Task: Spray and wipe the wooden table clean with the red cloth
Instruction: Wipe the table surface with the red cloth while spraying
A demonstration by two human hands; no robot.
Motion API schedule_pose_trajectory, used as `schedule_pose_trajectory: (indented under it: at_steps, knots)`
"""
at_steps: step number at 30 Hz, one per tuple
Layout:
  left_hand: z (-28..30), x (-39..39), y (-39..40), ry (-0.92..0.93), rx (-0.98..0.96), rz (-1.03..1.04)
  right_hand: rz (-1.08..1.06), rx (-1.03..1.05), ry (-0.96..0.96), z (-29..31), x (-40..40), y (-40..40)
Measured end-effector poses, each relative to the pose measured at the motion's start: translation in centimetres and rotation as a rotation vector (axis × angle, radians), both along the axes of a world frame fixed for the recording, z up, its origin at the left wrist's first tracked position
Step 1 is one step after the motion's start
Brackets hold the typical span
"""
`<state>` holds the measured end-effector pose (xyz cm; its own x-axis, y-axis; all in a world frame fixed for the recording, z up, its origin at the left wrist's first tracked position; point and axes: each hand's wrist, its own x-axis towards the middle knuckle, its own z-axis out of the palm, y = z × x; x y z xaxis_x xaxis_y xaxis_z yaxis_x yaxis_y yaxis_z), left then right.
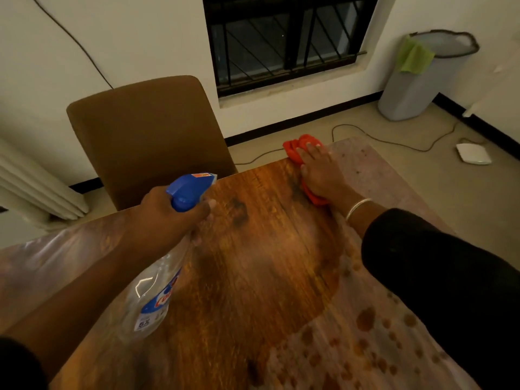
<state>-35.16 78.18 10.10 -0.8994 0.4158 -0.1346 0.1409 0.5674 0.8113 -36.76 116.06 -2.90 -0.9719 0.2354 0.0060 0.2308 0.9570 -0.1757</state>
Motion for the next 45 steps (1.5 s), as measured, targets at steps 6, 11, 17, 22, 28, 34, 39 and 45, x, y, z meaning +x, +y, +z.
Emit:
schedule_pose_trajectory:
  at_steps: [6, 11, 17, 22, 28, 34, 39, 45]
  knots:
    - [1.6, 0.2, 4.4, -0.022, 0.058, -0.066, 0.462, -0.01, -0.059, -0.5, 3.4, -7.9]
    - [1.6, -0.4, 8.0, 0.112, 0.15, -0.064, 0.407, 0.022, -0.081, 0.5, 4.5, -2.5]
    - [1.2, 0.6, 8.8, 0.132, 0.2, -0.116, -0.206, 0.018, -0.164, 2.5, 1.1, 8.6]
    - [1.2, 0.9, 10.9, 0.139, 0.196, -0.154, -0.003, -0.001, -0.054, 0.3, 3.7, 4.0]
    - [1.8, 0.6, 13.2, 0.152, 0.375, -0.118, 0.121, -0.089, -0.062, -0.6, 9.0, 6.3]
    - [0.6, 0.6, 12.4, 0.115, 0.297, -0.152, -0.178, -0.081, -0.137, 1.3, 1.5, 11.5]
    - [0.3, 1.9, 12.3, 0.174, 0.227, -0.124, -0.19, -0.087, -0.113, 0.6, 3.0, 11.0]
    - [0.7, 2.0, 12.4, 0.125, 0.207, -0.125, -0.143, -0.014, -0.105, -1.1, 13.8, 9.0]
